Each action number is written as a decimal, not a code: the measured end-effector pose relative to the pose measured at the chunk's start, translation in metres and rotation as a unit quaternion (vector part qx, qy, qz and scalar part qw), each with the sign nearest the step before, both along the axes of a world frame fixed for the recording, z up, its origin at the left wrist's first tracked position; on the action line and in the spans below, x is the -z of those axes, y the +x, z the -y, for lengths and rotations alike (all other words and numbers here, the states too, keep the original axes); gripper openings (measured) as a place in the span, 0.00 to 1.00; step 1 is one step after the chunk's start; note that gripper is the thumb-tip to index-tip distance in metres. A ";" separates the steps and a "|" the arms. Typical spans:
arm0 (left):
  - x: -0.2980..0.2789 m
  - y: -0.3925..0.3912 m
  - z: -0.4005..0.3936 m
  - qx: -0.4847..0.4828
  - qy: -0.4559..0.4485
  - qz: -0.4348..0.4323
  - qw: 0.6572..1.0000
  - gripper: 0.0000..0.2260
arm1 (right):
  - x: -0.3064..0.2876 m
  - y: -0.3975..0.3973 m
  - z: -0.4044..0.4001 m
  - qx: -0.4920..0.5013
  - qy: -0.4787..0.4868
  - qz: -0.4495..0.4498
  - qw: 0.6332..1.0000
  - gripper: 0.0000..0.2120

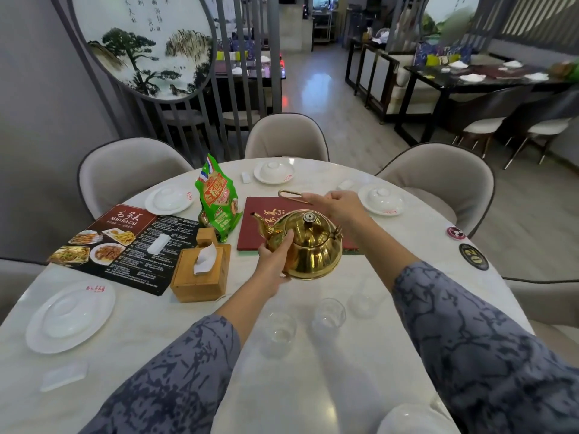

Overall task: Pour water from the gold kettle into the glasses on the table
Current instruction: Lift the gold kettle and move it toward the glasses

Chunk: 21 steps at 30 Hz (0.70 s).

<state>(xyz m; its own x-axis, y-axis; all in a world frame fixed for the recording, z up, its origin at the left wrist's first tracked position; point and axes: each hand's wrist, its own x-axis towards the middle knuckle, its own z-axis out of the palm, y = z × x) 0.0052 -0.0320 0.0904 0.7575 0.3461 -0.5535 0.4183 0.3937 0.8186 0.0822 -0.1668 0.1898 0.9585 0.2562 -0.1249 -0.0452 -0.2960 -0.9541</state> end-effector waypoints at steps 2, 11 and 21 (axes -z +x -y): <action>-0.012 -0.007 0.010 0.013 -0.006 0.005 1.000 0.42 | -0.017 -0.010 0.012 0.006 -0.010 0.015 1.000 0.23; -0.048 -0.052 0.074 0.093 0.015 0.001 0.996 0.39 | -0.065 -0.066 0.083 0.021 -0.083 0.015 0.996 0.26; -0.030 -0.085 0.154 0.191 -0.034 -0.026 0.981 0.40 | -0.053 -0.099 0.165 0.011 -0.156 0.024 0.987 0.28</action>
<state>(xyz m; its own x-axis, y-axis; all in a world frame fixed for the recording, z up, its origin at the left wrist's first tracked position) -0.0795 -0.1864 0.1202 0.7949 0.0032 -0.6067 0.5864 0.2522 0.7697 -0.0165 -0.3318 0.2428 0.9701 0.1912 -0.1493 -0.0125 -0.5753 -0.8178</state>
